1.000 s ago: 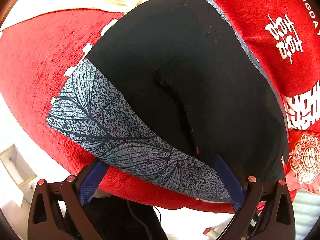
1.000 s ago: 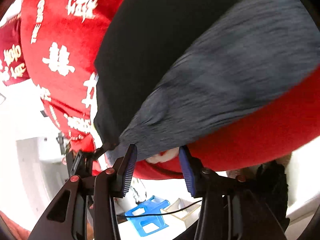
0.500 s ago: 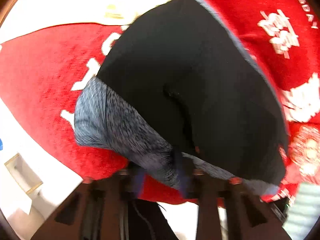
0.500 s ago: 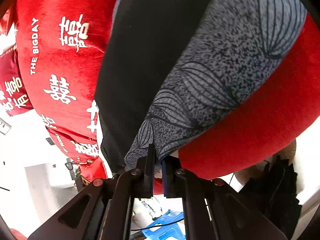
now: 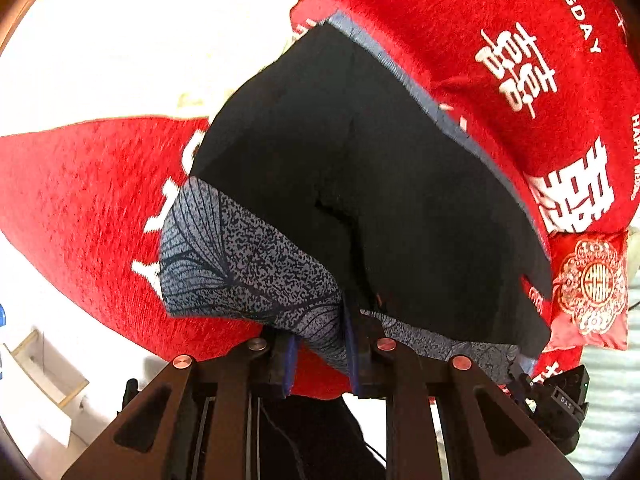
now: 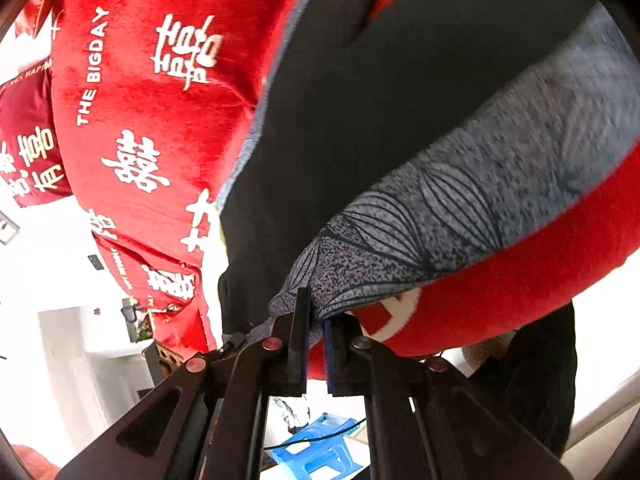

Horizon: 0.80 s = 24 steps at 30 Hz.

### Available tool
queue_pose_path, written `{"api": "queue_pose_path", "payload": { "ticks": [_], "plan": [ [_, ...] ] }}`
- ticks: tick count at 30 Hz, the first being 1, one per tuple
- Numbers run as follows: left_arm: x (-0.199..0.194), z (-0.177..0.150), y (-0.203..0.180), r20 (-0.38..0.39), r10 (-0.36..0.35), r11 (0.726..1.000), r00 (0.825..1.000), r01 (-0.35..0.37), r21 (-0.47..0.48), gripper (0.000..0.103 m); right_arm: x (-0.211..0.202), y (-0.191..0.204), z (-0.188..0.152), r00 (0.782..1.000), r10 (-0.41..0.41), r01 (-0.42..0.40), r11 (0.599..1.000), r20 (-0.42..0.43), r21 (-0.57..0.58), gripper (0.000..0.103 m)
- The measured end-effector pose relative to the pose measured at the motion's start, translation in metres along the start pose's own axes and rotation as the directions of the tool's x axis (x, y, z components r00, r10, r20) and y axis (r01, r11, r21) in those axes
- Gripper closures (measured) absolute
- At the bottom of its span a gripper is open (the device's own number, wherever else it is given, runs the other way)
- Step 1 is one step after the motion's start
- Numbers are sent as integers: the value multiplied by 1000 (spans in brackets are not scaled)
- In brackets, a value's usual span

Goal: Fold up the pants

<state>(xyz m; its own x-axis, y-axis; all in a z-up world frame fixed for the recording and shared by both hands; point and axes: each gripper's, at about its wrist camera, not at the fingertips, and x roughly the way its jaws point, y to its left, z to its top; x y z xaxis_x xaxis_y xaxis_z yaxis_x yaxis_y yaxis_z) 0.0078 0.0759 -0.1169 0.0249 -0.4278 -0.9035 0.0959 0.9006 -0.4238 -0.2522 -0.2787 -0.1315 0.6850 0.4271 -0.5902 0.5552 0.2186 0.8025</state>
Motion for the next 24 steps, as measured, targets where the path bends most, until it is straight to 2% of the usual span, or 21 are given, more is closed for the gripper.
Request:
{"api": "queue_pose_path", "payload": {
  "ticks": [5, 10, 13, 17, 19, 22, 24],
  "plan": [
    [-19, 36, -36, 66, 1, 1000, 998, -3, 23, 82, -1, 45, 49, 999, 12, -17, 994, -50, -103, 97],
    [-14, 95, -77, 145, 6, 997, 989, -17, 78, 82, 19, 87, 128, 996, 4, -22, 980, -90, -199, 97],
    [7, 137, -97, 186, 20, 994, 982, -40, 105, 82, 46, 99, 179, 993, -34, 8, 974, -113, -228, 97],
    [53, 187, -111, 200, 84, 989, 976, -107, 106, 82, 88, 100, 230, 984, -101, 61, 967, -149, -248, 97],
    [73, 203, -113, 198, 118, 985, 973, -140, 100, 82, 106, 96, 247, 978, -134, 91, 963, -159, -255, 97],
    [101, 222, -115, 193, 202, 973, 960, -220, 74, 72, 130, 90, 267, 967, -180, 132, 959, -180, -251, 95],
    [103, 226, -114, 185, 209, 974, 960, -221, 46, 71, 136, 91, 271, 958, -216, 162, 950, -190, -266, 94]
  ]
}}
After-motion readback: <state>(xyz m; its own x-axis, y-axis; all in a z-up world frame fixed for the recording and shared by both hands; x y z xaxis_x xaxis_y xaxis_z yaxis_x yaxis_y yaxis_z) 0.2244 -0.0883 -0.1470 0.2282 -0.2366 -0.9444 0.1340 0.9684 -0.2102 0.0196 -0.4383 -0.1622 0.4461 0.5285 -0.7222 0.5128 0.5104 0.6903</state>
